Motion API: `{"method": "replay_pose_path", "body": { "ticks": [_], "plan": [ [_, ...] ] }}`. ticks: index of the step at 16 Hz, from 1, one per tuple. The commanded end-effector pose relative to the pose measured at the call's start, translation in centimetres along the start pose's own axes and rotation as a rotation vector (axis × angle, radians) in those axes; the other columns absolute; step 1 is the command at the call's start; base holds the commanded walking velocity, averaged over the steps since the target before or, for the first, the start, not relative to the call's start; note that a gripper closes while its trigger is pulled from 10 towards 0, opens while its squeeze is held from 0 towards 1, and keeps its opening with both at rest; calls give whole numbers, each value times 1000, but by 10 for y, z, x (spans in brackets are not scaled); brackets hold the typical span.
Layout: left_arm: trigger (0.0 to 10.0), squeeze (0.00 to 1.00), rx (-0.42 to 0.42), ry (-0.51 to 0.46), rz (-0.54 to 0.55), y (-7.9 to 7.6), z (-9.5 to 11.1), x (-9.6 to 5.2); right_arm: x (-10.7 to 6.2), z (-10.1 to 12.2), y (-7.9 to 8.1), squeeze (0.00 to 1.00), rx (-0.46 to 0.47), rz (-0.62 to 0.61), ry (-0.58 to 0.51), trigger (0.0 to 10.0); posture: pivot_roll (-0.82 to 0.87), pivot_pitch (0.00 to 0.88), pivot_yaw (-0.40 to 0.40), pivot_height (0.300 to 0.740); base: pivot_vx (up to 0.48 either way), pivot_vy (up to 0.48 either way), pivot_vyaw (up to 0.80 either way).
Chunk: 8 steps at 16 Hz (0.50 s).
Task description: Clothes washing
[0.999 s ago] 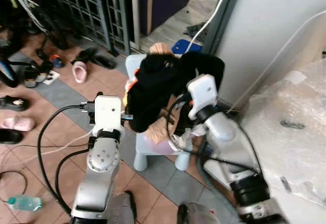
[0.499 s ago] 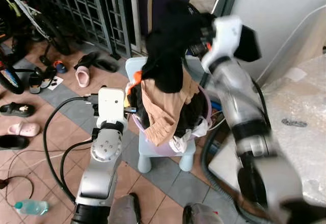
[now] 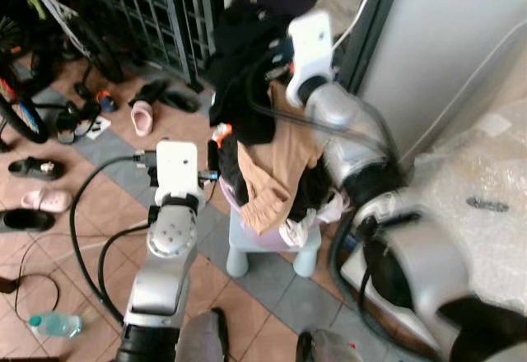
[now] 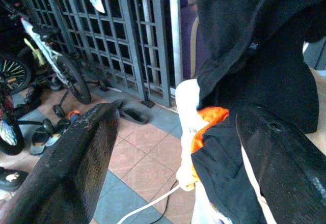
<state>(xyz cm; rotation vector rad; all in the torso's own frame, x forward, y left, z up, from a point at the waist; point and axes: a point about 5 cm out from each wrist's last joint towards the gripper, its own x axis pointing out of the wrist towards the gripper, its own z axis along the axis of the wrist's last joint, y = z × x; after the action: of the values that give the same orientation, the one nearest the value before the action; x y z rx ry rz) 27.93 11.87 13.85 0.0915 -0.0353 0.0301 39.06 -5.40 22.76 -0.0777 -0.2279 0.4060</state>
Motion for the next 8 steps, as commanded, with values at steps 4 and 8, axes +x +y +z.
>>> {"method": "replay_pose_path", "body": {
  "ticks": [4, 8],
  "plan": [
    [10000, 0, 28, -8, 38, 11, -1, -2, -68, 11, -24, 0, -30, -20, -126, 0, -24, 87, 39, 740, 0, 0, 0],
    [10000, 0, 57, -32, -5, 13, 1, -6, -129, -8, -41, 0, -123, -47, -19, 0, -35, 91, 59, 740, 0, 0, 0]
  ]
}}
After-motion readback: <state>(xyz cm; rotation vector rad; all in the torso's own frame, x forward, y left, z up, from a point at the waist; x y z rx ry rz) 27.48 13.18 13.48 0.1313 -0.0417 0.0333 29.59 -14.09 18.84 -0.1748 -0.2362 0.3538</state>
